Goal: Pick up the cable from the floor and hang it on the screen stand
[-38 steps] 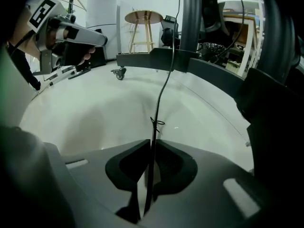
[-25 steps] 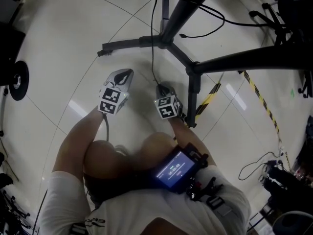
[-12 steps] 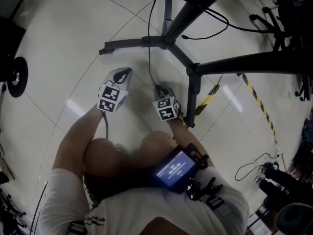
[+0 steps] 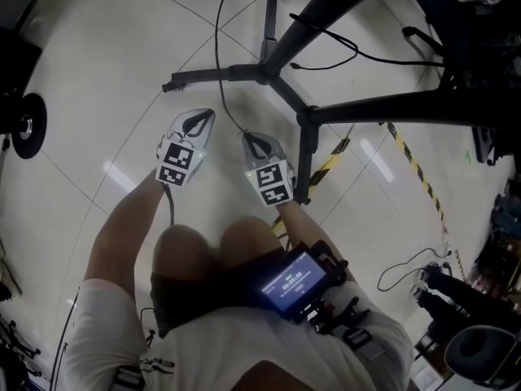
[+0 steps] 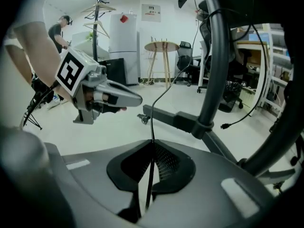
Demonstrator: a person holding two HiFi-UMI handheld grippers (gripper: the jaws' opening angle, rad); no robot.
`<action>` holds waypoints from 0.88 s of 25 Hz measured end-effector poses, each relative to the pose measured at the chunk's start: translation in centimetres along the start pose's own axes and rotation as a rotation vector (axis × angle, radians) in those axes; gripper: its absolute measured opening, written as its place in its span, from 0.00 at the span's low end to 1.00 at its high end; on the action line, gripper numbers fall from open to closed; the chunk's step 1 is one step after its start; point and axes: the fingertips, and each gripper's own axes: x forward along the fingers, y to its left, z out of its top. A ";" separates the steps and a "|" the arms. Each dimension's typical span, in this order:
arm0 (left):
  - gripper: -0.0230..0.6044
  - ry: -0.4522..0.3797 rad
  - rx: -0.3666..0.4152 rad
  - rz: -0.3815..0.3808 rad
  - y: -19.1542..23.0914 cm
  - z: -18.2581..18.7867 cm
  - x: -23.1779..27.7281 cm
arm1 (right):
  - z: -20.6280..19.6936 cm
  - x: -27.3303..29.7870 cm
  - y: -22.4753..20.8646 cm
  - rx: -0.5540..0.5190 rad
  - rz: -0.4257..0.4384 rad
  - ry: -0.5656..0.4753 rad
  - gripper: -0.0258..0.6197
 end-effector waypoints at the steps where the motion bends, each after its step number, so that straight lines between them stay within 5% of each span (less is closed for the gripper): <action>1: 0.04 0.003 -0.009 -0.001 -0.1 0.7 -0.7 | 1.3 -1.0 0.3 -0.003 0.006 -0.011 0.08; 12: 0.06 -0.053 -0.149 -0.068 -2.8 10.7 -7.4 | 12.9 -11.7 1.9 -0.022 0.035 -0.082 0.08; 22: 0.37 -0.185 -0.318 -0.319 -6.3 26.8 -11.4 | 22.4 -22.1 -0.3 -0.038 -0.019 -0.123 0.07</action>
